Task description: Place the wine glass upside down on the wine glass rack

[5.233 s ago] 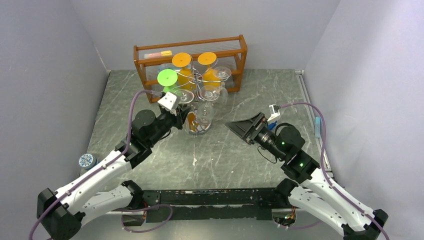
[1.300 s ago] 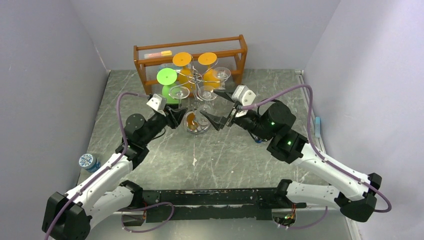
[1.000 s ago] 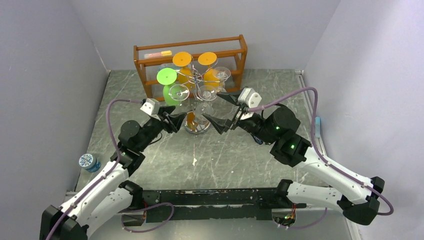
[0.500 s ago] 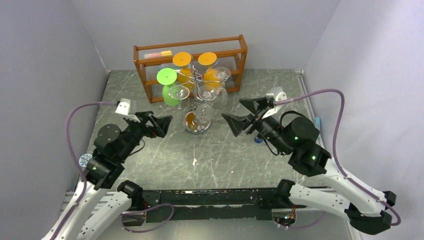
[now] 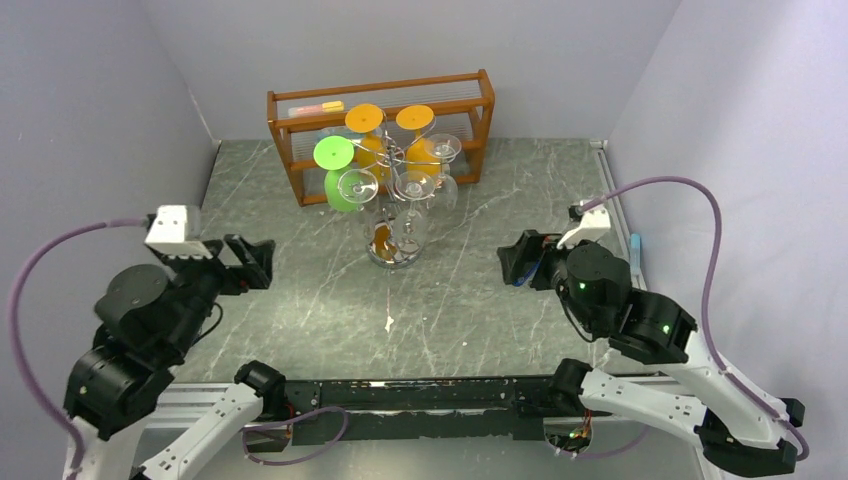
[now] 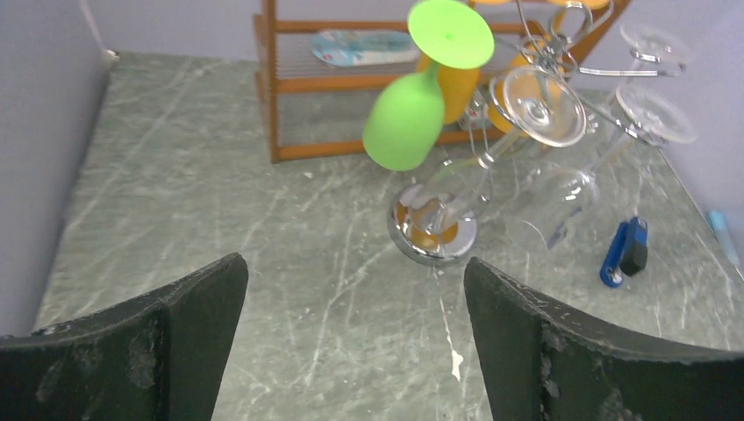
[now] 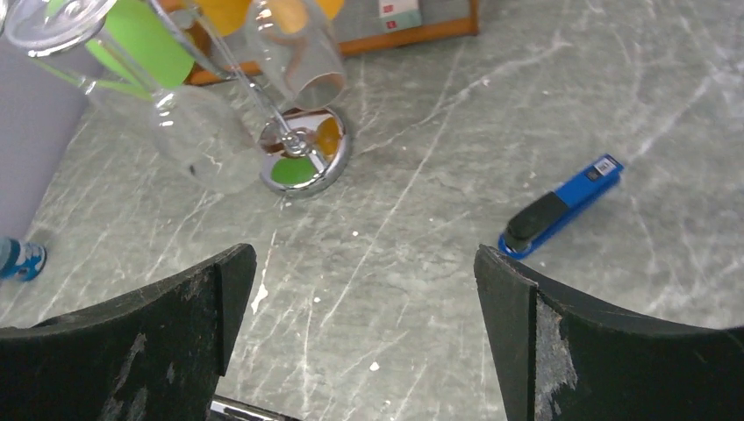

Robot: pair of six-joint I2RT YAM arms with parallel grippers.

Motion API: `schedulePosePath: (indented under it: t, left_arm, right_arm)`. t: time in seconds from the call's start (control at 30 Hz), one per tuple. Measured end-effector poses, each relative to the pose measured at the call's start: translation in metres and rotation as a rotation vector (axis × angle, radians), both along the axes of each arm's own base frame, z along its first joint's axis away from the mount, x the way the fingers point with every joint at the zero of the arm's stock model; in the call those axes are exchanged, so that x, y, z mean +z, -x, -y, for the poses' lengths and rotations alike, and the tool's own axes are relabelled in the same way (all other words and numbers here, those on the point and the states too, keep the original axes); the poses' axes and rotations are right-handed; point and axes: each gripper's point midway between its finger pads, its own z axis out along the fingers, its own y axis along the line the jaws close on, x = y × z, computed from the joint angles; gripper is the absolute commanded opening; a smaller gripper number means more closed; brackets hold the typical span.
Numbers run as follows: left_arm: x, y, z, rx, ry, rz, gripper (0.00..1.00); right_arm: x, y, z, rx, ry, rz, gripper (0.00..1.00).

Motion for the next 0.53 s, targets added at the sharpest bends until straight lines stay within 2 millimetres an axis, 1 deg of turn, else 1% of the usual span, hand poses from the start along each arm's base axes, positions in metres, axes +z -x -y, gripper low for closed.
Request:
schedulePosePath:
  t: [0.07,0.2,0.3,0.37,0.43,0.53]
  left_arm:
    - [0.013,0.01,-0.015,0.045,-0.014,0.026,0.97]
    - [0.029,0.03,-0.044,0.129,-0.029,0.082,0.97]
    - [0.043,0.044,-0.06,0.172,-0.024,0.127,0.97]
    - [0.05,0.05,-0.067,0.192,-0.022,0.148,0.97]
    - [0.053,0.054,-0.072,0.205,-0.027,0.154,0.97]
    - [0.049,0.054,-0.074,0.212,-0.045,0.139,0.97]
  right_arm:
    - [0.002,0.003,0.013,-0.048,0.01,-0.026,1.0]
    - [0.019,0.009,0.033,-0.11,-0.009,-0.031,1.0]
    - [0.028,0.013,0.045,-0.133,-0.019,-0.021,1.0]
    - [0.03,0.016,0.05,-0.137,-0.02,-0.015,1.0]
    - [0.033,0.018,0.055,-0.141,-0.02,-0.005,1.0]
    - [0.038,0.02,0.061,-0.142,-0.024,0.014,1.0]
